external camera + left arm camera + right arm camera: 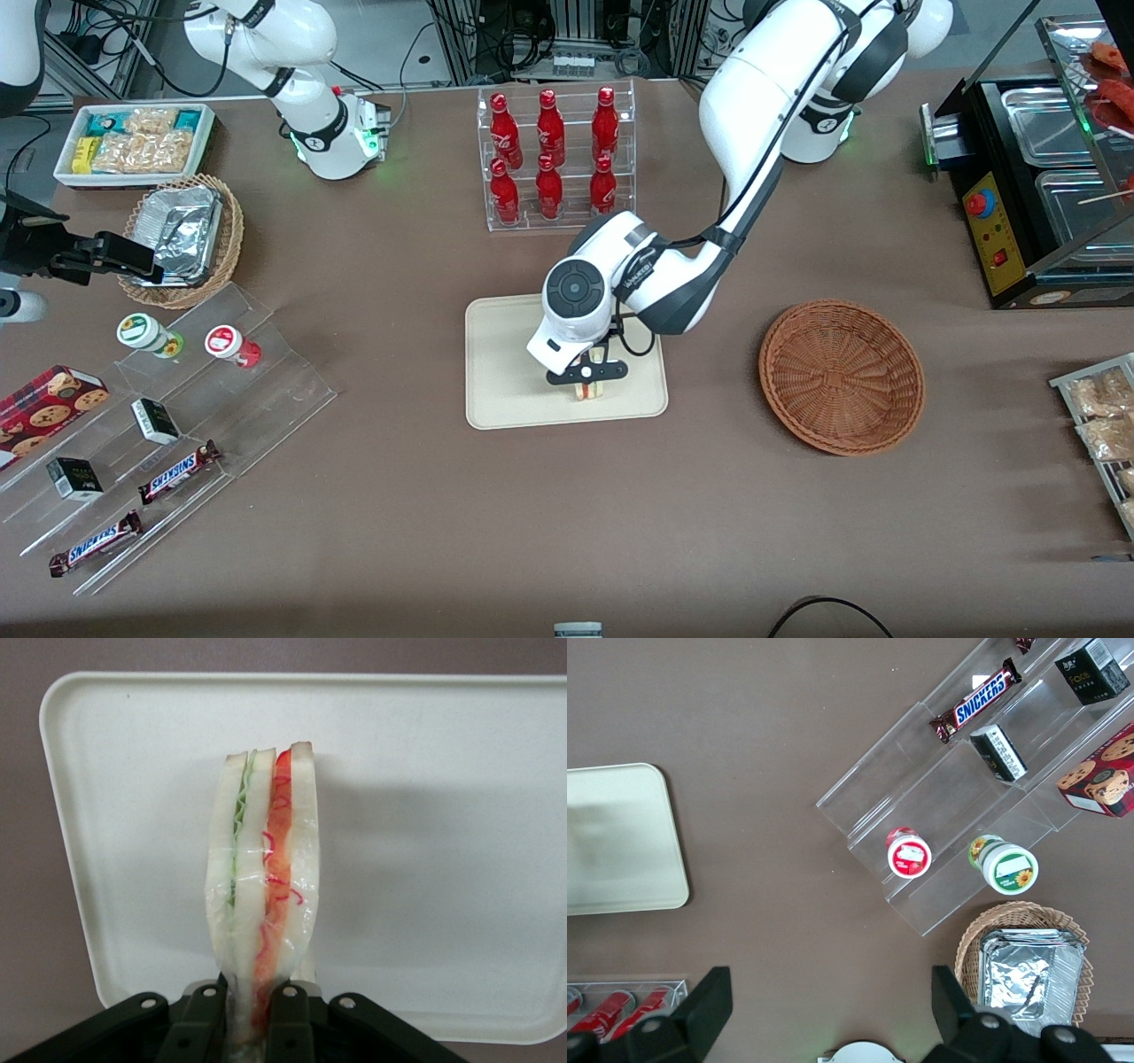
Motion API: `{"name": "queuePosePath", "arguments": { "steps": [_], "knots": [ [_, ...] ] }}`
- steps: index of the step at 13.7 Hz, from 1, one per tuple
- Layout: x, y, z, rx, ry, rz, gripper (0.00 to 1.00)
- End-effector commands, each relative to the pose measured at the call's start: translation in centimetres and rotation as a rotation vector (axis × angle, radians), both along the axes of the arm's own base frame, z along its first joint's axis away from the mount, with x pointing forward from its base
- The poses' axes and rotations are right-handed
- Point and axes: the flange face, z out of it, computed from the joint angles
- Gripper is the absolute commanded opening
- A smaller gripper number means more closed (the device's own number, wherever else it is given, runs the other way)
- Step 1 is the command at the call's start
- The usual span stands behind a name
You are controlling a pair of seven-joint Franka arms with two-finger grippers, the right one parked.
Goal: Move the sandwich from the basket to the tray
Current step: 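Carry the held sandwich with the left gripper over the cream tray, then lower the sandwich onto the tray and open the left gripper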
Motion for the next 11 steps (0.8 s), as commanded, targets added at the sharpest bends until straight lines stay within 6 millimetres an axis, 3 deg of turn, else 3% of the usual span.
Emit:
{"name": "queuePosePath", "arguments": {
  "steps": [1, 6, 11],
  "knots": [
    [-1.3, -2.0, 0.1, 0.036, -0.010, 0.040, 0.00],
    [-2.1, -2.8, -0.1, 0.028, -0.018, 0.019, 0.00],
    [-2.4, -2.3, -2.3, 0.056, -0.081, 0.001, 0.00]
  ]
}}
